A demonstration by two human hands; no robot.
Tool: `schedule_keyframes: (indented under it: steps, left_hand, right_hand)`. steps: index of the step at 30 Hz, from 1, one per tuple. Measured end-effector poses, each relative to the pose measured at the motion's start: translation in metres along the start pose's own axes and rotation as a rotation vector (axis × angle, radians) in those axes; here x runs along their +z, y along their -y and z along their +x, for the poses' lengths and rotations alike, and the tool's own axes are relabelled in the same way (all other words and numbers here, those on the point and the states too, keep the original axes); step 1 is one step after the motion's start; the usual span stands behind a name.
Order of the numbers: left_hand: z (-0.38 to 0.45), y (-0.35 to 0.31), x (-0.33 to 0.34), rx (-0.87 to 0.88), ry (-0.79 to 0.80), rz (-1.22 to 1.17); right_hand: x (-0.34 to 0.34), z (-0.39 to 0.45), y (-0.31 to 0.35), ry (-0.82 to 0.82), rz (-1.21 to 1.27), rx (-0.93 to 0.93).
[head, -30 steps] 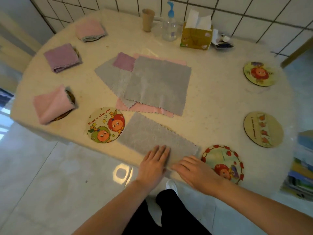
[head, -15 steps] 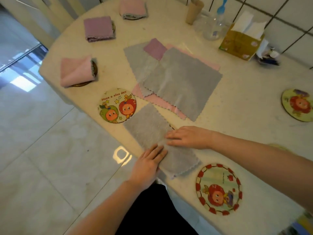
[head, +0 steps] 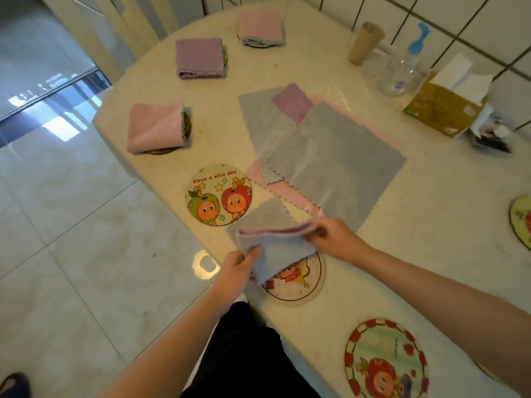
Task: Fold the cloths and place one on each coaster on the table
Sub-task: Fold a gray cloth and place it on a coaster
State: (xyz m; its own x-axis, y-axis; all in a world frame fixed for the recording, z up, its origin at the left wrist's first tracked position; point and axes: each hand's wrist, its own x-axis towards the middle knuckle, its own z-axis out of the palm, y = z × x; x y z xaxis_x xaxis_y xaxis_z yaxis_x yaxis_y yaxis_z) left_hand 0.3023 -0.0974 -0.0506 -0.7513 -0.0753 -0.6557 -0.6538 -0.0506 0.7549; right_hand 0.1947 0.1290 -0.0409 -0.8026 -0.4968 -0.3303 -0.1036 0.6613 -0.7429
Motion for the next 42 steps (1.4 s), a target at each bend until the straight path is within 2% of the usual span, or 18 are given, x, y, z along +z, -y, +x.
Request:
schedule_keyframes:
  steps: [2,6,11,15,18,20,22,26,29,35,42]
  left_hand:
    - [0.011,-0.001,-0.003,-0.141,-0.039,-0.191]
    - [0.022,-0.004,-0.004,-0.269,-0.092,-0.280]
    - [0.025,-0.005,-0.003,-0.235,-0.116,-0.246]
    - [0.019,-0.007,-0.001,-0.179,-0.122,-0.252]
    - [0.019,-0.009,0.002,-0.205,-0.177,-0.238]
    - [0.019,-0.012,0.004,-0.211,-0.200,-0.239]
    - [0.018,-0.014,0.004,-0.205,-0.240,-0.200]
    - [0.006,-0.008,-0.003,-0.250,-0.346,0.027]
    - [0.003,0.003,-0.003,-0.245,-0.368,0.159]
    - [0.005,0.005,0.007,-0.218,-0.393,0.251]
    - [0.005,0.004,0.010,-0.304,-0.416,0.105]
  right_hand:
    - [0.005,0.016,0.015,-0.045,0.111,0.121]
    - [0.020,0.035,0.009,-0.060,-0.005,0.194]
    - [0.025,0.035,0.009,-0.096,-0.131,0.180]
    - [0.026,0.033,0.012,-0.090,-0.133,0.152]
    - [0.028,0.039,0.018,-0.112,-0.171,0.217]
    - [0.028,0.047,0.025,-0.114,-0.281,0.249]
    - [0.027,0.055,0.031,-0.110,-0.372,0.268]
    - [0.023,0.069,0.043,-0.134,-0.396,0.275]
    - [0.023,0.076,0.047,-0.137,-0.432,0.263]
    - [0.027,0.088,0.061,-0.144,-0.211,0.364]
    - [0.023,0.096,0.062,-0.022,0.034,0.444]
